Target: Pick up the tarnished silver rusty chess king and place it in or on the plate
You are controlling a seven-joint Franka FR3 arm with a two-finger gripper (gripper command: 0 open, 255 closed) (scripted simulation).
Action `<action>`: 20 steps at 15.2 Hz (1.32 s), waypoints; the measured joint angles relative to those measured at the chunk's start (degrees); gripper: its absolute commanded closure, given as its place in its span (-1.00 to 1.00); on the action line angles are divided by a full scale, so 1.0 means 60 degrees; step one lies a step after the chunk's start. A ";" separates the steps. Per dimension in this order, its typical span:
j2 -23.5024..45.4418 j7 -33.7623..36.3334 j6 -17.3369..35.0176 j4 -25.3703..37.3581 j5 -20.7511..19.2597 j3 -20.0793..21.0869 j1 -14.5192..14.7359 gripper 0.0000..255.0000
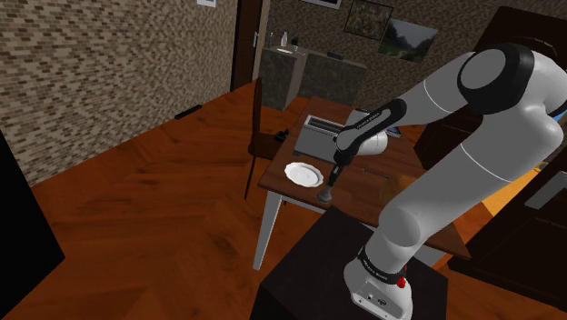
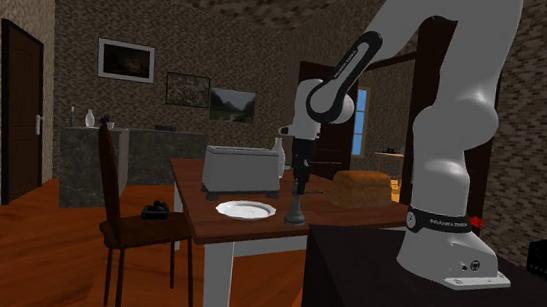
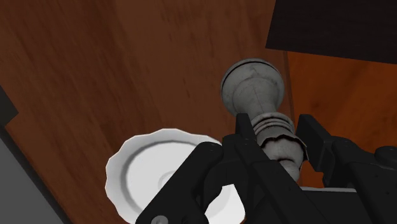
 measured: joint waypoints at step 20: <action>-0.1925 0.0365 -0.2470 0.0594 -0.0390 0.0536 -0.0336 1.00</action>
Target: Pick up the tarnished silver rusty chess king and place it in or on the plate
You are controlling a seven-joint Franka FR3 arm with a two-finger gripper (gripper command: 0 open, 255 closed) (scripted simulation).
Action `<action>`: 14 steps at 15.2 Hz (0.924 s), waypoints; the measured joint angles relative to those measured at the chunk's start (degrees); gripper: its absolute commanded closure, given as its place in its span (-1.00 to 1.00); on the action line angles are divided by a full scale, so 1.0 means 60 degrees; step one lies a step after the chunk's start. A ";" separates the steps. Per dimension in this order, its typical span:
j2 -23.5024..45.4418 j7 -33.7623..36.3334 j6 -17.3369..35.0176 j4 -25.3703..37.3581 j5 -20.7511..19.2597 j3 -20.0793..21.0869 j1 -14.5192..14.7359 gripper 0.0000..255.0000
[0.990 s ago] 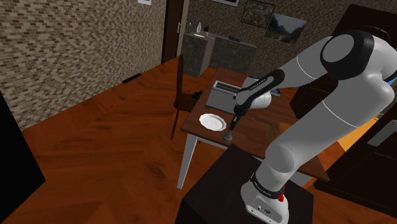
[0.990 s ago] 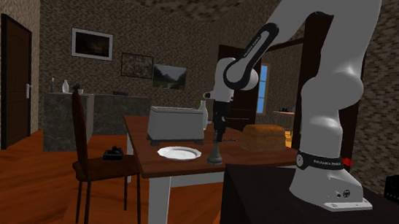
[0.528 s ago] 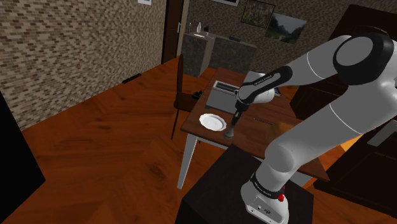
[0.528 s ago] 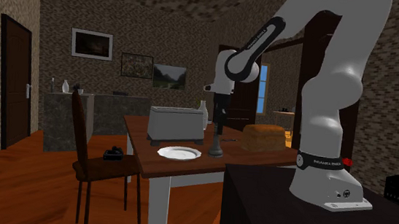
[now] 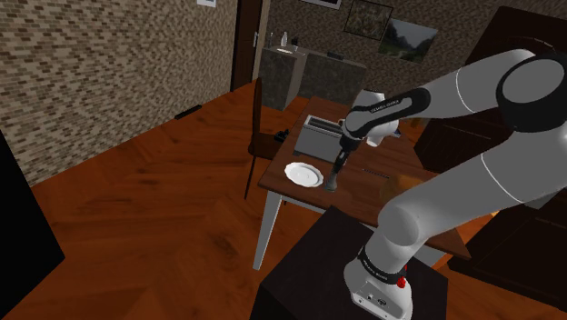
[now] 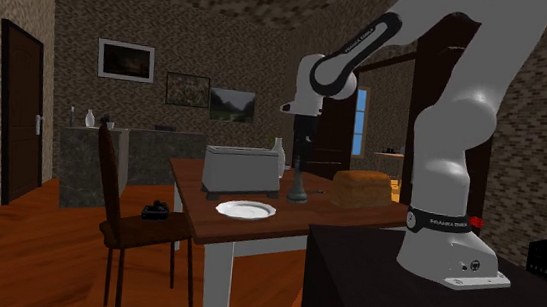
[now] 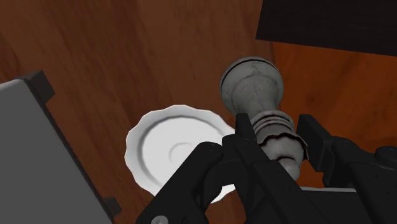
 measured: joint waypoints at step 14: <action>0.3569 -0.0926 -0.1215 0.4620 0.2140 -0.0222 0.1147 1.00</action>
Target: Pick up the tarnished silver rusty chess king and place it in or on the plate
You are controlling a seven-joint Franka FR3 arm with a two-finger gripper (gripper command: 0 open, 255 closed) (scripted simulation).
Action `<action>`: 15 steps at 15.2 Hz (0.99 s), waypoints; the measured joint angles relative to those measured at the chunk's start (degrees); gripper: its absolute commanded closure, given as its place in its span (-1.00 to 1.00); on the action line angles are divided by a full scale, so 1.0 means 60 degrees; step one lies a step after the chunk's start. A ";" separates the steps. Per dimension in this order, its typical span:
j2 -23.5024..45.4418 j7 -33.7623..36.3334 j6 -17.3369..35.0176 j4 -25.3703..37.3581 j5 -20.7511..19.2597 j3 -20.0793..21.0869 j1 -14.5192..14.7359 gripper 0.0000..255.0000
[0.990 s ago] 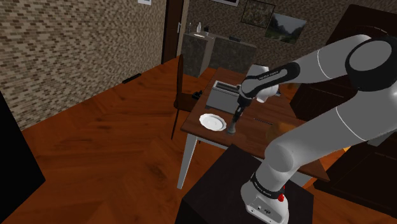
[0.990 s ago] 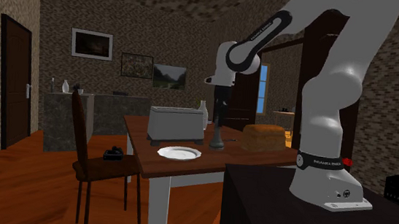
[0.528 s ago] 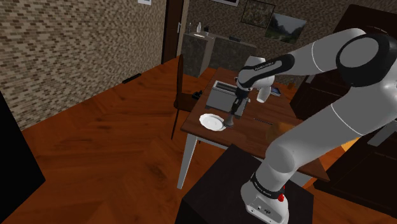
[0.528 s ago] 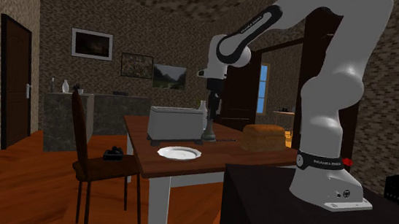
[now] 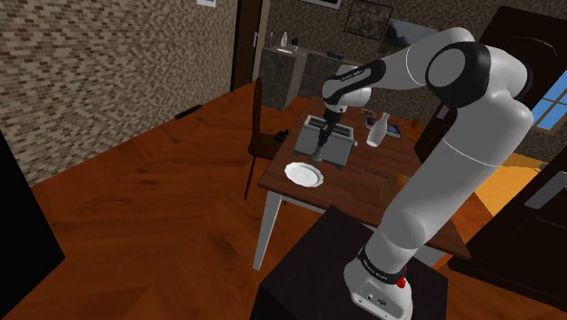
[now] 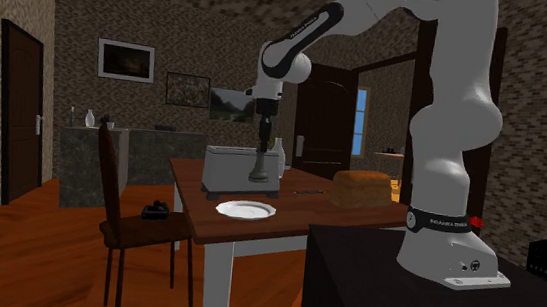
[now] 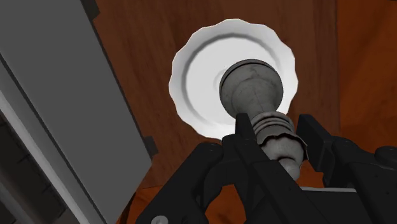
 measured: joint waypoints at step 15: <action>0.1930 -0.0658 0.0999 0.0708 0.1170 0.0097 -0.0041 1.00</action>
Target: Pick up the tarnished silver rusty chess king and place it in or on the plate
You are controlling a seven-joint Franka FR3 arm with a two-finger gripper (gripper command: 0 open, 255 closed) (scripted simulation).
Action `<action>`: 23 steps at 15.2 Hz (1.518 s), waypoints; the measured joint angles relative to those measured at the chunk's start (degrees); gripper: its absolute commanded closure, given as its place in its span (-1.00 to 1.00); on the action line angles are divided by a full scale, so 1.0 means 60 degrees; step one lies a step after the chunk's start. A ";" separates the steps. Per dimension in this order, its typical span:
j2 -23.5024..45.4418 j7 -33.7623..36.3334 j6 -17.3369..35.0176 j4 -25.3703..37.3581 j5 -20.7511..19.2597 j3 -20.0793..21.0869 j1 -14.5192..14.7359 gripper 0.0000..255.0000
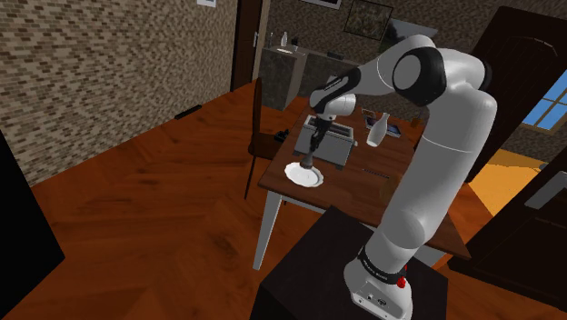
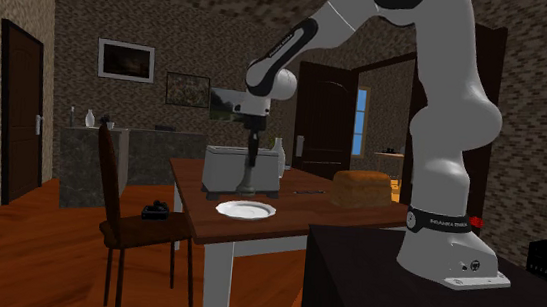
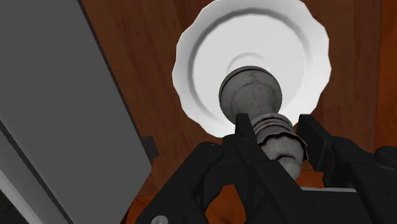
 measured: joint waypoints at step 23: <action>0.0749 -0.0362 0.0933 -0.0265 0.0542 0.0159 -0.0121 -1.00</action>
